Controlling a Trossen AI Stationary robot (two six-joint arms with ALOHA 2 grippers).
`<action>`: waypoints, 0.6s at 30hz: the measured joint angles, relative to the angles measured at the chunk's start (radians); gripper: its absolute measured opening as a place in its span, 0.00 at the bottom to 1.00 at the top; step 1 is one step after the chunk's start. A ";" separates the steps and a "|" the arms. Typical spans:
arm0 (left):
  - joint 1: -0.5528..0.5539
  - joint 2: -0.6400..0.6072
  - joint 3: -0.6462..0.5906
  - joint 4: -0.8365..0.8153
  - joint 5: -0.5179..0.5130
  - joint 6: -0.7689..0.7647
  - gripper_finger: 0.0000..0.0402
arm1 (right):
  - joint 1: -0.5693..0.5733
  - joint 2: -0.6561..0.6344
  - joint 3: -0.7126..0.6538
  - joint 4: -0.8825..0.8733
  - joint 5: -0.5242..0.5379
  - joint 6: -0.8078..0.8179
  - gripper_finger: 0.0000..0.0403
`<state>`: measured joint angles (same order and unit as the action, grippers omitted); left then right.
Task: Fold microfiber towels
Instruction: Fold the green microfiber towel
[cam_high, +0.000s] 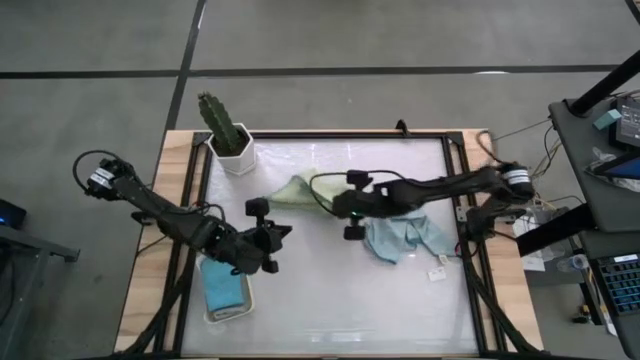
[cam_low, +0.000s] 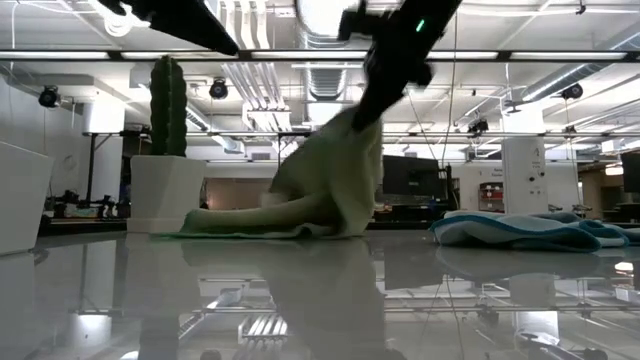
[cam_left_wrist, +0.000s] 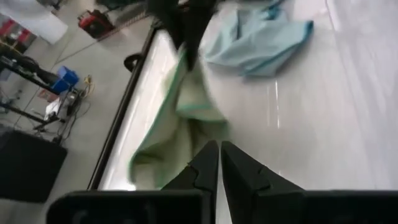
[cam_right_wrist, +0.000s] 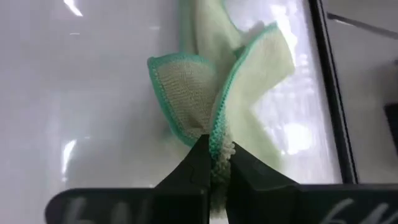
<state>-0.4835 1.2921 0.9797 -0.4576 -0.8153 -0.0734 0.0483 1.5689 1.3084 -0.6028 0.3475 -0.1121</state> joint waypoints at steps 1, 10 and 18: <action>0.012 0.000 -0.013 0.043 0.004 0.021 0.02 | 0.019 -0.030 0.008 -0.039 -0.012 0.020 0.02; 0.199 0.028 -0.175 0.573 0.263 0.211 0.23 | 0.188 -0.200 0.012 -0.199 -0.124 0.140 0.02; 0.389 0.217 -0.289 1.046 0.488 0.220 0.47 | 0.259 -0.206 0.011 -0.246 -0.129 0.152 0.02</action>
<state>-0.0945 1.5093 0.6912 0.5887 -0.3276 0.1463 0.3077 1.3628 1.3190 -0.8488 0.2188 0.0400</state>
